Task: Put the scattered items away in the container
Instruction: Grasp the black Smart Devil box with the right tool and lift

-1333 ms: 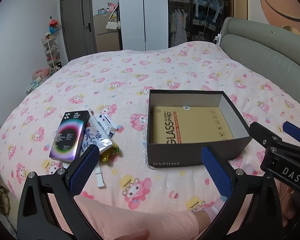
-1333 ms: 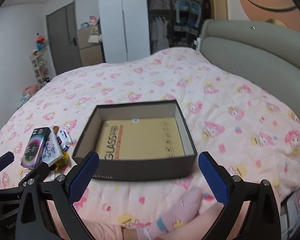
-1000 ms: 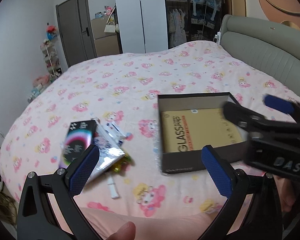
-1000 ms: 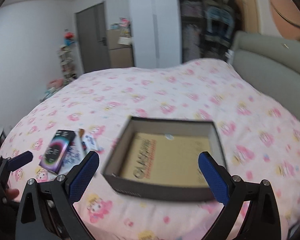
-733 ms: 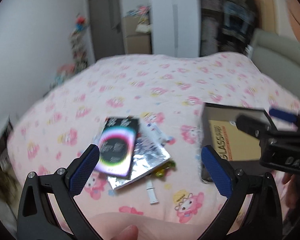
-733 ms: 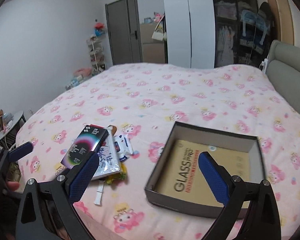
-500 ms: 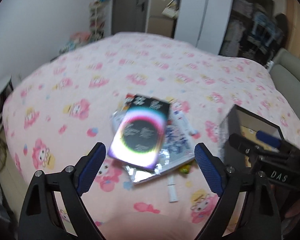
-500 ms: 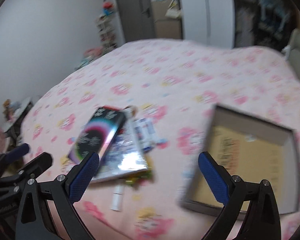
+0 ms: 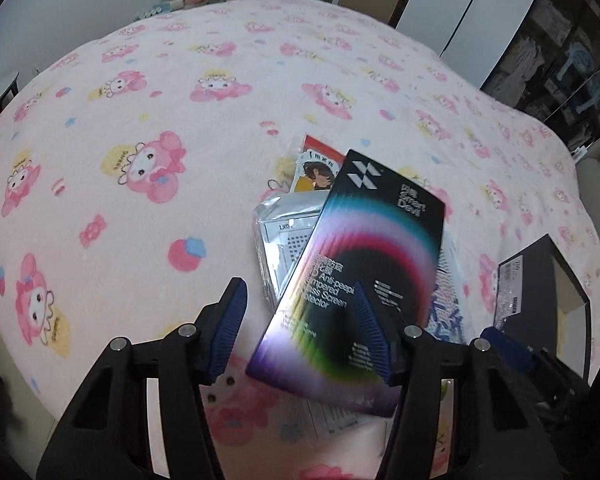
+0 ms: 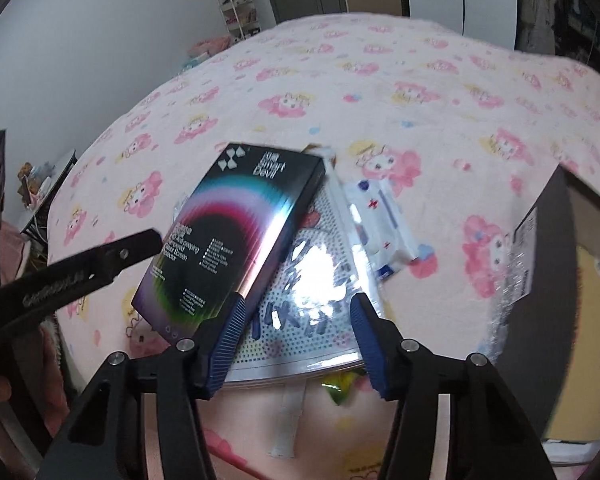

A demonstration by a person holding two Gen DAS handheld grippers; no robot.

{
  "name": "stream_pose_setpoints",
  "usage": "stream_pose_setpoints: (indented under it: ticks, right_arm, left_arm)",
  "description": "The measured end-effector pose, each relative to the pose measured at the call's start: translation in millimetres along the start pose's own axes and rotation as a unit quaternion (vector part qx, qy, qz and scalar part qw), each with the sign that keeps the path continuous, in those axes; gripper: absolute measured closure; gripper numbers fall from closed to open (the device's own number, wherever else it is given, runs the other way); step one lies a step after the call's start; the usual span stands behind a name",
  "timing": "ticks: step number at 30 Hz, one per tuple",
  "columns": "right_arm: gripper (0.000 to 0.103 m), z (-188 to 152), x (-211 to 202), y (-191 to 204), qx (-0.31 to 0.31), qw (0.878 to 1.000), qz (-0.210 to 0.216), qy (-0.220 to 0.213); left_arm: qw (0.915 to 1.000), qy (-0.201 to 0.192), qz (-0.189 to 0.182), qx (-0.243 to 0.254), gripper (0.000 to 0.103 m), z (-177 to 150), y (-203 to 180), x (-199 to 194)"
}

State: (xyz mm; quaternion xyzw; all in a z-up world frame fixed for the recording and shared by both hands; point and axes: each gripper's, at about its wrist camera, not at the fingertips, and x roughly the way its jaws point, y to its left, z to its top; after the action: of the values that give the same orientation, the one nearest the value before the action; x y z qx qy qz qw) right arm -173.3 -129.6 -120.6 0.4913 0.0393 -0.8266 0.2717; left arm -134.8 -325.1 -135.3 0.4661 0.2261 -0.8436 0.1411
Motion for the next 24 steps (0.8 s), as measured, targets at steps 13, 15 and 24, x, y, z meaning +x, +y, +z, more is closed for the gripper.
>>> stream_pose_setpoints:
  ticks: [13, 15, 24]
  right_arm:
    - [0.052, 3.2, 20.3, -9.1, 0.020, 0.999, -0.036, 0.003]
    - [0.051, 3.4, 17.3, -17.3, 0.024, 0.999, -0.045, 0.006]
    - [0.046, -1.1, 26.2, -29.0, 0.028, 0.999, 0.027, 0.034]
  left_arm:
    - [0.9932, 0.069, -0.094, 0.006, 0.036, -17.9, -36.3, 29.6]
    - [0.9928, 0.064, -0.101, -0.005, 0.035, -20.4, -38.8, 29.5]
    - [0.9866, 0.064, -0.150, -0.011, 0.033, -24.3, -48.4, 32.2]
